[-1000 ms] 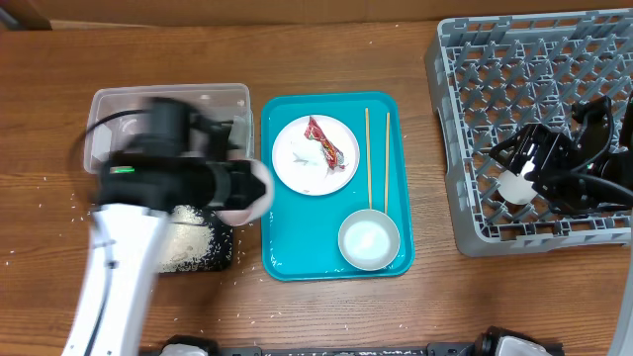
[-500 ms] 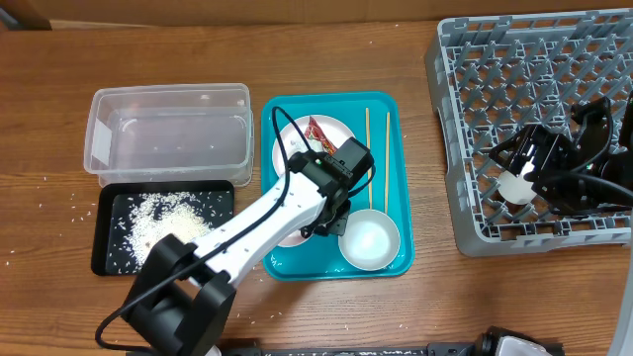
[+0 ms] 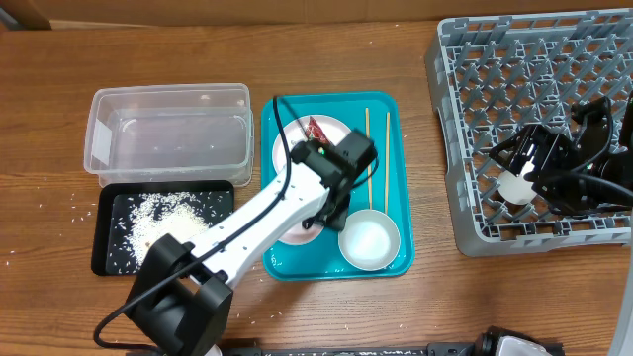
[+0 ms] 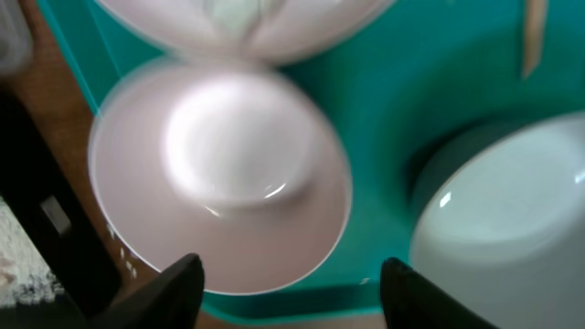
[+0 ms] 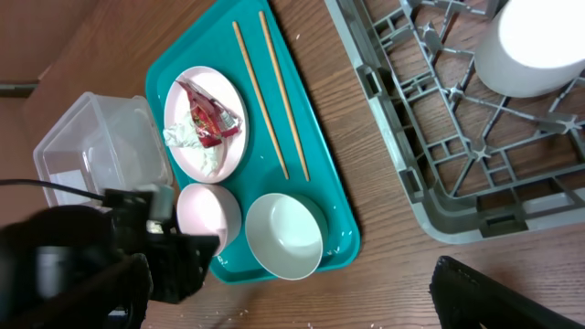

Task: Sort waste into correct bins and load items into the dishwasher
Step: 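Set the empty pink bowl back on the teal tray with left gripper, then pick the tissue from the pink plate and drop it in the clear bin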

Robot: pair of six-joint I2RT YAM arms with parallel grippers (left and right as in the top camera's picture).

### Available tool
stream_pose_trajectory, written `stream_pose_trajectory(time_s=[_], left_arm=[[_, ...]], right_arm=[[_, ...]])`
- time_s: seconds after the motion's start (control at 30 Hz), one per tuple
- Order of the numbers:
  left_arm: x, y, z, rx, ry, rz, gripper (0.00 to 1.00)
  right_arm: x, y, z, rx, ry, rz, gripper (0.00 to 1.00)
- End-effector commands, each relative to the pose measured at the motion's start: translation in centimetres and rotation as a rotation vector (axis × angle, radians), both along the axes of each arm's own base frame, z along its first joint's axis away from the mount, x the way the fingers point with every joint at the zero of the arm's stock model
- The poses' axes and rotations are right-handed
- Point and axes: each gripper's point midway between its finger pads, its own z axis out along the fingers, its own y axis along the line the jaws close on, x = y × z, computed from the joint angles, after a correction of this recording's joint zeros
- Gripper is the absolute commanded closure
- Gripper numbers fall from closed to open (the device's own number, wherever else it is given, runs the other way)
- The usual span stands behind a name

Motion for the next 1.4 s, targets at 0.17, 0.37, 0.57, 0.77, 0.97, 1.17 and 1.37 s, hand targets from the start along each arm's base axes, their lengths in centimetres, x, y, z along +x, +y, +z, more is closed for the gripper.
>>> stream_pose_trajectory(time_s=[0.17,0.37,0.57,0.77,0.97,1.17,1.37], left_arm=[[10.4,-0.1,3.0,-0.109,-0.286,0.010,0.33],[12.4,1.0,-3.0,-0.167,-0.146,0.050,0.37],[12.8,-1.3,-6.3,-0.293,-0.068,-0.003,0.40],[12.5,-1.5,-6.7,-0.296,-0.053,-0.007,0.81],[12.0,-1.2,-6.6,-0.280,-0.033,-0.044,0.96],[13.3,0.3,-1.4,-0.288,-0.072,0.008,0.96],[16.0,4.1,7.2,-0.302,-0.242,0.084,0.96]], right_arm=[[0.3,0.1,0.7,-0.005,-0.031,0.010,0.00],[0.3,0.1,0.7,-0.005,-0.032,0.010,0.00],[0.3,0.1,0.7,-0.004,-0.031,0.010,0.00],[0.2,0.1,0.7,-0.003,-0.028,0.010,0.00],[0.1,0.2,0.6,-0.002,-0.023,0.010,0.00],[0.0,0.2,0.6,-0.001,-0.017,0.010,0.00],[0.0,0.2,0.6,-0.001,-0.017,0.010,0.00]])
